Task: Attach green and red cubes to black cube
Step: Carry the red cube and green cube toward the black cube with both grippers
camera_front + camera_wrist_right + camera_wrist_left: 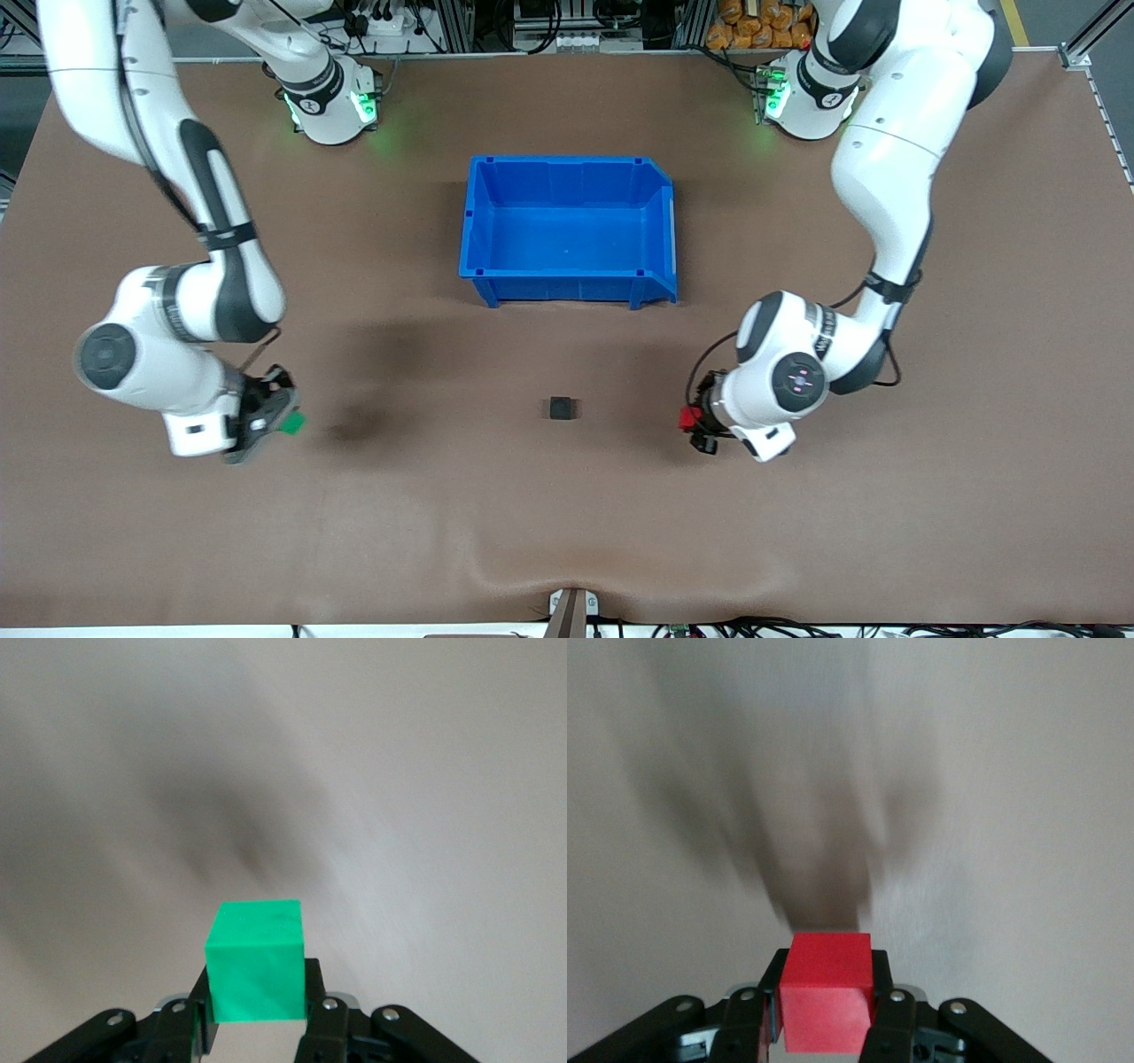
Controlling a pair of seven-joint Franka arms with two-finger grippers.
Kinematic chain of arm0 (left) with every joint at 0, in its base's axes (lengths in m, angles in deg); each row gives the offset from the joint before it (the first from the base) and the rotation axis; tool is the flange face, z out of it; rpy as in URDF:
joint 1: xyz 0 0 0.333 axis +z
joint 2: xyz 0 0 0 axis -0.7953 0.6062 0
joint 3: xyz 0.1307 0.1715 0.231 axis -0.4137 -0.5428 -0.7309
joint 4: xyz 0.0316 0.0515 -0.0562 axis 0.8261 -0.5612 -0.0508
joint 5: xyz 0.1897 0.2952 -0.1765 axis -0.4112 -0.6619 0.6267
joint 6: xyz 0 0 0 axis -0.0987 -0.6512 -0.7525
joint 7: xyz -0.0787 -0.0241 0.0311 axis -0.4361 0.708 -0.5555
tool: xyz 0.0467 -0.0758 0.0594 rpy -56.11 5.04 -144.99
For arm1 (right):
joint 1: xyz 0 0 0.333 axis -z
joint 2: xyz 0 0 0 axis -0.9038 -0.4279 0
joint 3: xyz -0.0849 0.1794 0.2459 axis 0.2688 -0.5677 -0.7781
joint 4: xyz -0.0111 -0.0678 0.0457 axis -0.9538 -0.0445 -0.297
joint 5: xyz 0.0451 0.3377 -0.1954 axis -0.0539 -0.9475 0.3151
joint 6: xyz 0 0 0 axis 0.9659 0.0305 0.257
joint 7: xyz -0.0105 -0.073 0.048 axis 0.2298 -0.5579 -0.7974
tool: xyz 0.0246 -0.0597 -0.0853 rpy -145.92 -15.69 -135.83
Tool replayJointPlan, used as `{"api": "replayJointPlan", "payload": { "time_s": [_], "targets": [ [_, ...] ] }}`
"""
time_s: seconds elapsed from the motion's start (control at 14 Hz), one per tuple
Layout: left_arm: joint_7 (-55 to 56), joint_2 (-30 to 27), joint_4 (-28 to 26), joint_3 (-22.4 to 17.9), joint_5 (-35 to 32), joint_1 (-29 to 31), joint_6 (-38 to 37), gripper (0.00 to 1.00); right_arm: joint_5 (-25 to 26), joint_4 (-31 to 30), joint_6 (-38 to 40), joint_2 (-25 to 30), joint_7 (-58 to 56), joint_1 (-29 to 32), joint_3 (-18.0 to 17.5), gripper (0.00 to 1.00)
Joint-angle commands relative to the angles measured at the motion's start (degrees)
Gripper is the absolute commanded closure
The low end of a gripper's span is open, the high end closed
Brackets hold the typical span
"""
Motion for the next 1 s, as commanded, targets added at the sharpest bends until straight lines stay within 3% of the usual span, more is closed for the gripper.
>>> {"api": "replayJointPlan", "payload": {
  "time_s": [0.0,0.14,0.36,0.79,0.93],
  "targets": [
    [4.8,2.6,2.9,-0.3,1.7,-2.6,1.6,1.0,-0.2,0.5,0.5,-0.9,-4.9,-7.2,0.5,1.0],
    [8.7,4.2,4.9,-0.3,1.7,-4.3,2.3,1.0,0.9,2.8,0.4,-3.1,-4.7,-13.1,1.0,1.0],
    [12.9,6.2,6.5,-0.2,2.0,-6.4,5.0,1.0,8.1,9.5,0.5,-8.4,-5.1,-13.3,0.8,1.0],
    [17.7,8.6,7.2,-0.2,2.5,-9.5,9.5,1.0,7.9,20.6,0.7,-17.6,-3.3,-18.3,0.5,1.0],
    [20.2,9.4,7.8,-0.2,3.2,-10.9,11.8,1.0,7.5,21.3,0.2,-19.0,1.6,-19.7,0.3,1.0]
  ]
}}
